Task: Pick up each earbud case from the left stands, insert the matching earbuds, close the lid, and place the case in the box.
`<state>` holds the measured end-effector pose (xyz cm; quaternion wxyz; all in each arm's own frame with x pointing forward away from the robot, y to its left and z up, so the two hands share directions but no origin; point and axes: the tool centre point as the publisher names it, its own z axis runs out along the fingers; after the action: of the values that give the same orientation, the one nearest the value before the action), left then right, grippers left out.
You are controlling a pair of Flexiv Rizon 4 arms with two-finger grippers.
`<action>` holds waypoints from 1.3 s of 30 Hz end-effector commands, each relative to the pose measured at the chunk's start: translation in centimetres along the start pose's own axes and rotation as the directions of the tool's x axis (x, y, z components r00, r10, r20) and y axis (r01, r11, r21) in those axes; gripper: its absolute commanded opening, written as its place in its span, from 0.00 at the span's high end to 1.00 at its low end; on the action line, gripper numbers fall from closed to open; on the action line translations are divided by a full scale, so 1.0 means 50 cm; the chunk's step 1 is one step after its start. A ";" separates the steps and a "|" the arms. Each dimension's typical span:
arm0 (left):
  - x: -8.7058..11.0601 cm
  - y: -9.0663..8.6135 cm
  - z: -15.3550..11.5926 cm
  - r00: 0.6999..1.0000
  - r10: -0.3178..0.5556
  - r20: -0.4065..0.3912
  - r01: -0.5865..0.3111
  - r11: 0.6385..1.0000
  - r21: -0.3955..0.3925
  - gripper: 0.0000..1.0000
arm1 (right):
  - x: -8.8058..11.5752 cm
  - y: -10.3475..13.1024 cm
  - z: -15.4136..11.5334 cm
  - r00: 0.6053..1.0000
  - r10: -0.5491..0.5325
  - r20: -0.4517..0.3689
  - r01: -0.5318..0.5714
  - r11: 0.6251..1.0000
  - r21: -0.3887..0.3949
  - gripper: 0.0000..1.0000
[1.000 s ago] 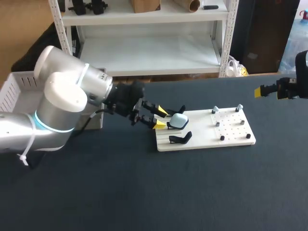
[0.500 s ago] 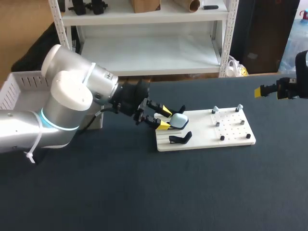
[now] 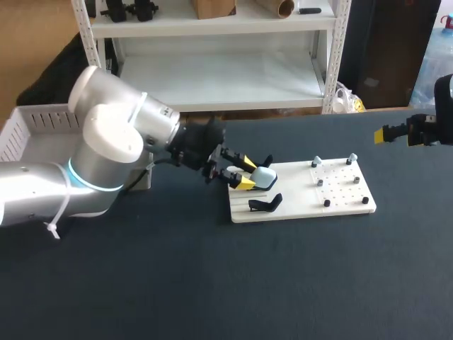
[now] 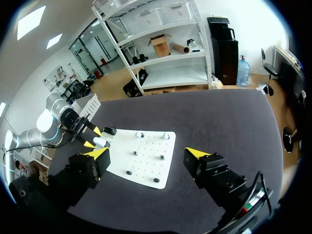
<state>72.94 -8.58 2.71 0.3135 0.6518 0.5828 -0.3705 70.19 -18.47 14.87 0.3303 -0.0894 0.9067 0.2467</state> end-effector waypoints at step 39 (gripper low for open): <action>-0.001 -0.004 0.030 1.000 -0.022 0.021 0.023 1.000 -0.017 0.64 | 0.000 -0.001 0.000 1.000 -0.001 0.000 0.001 1.000 0.001 0.00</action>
<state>72.83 -9.76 2.05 0.3180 0.6404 0.5883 -0.3778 70.19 -18.47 14.87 0.3303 -0.0894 0.9067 0.2467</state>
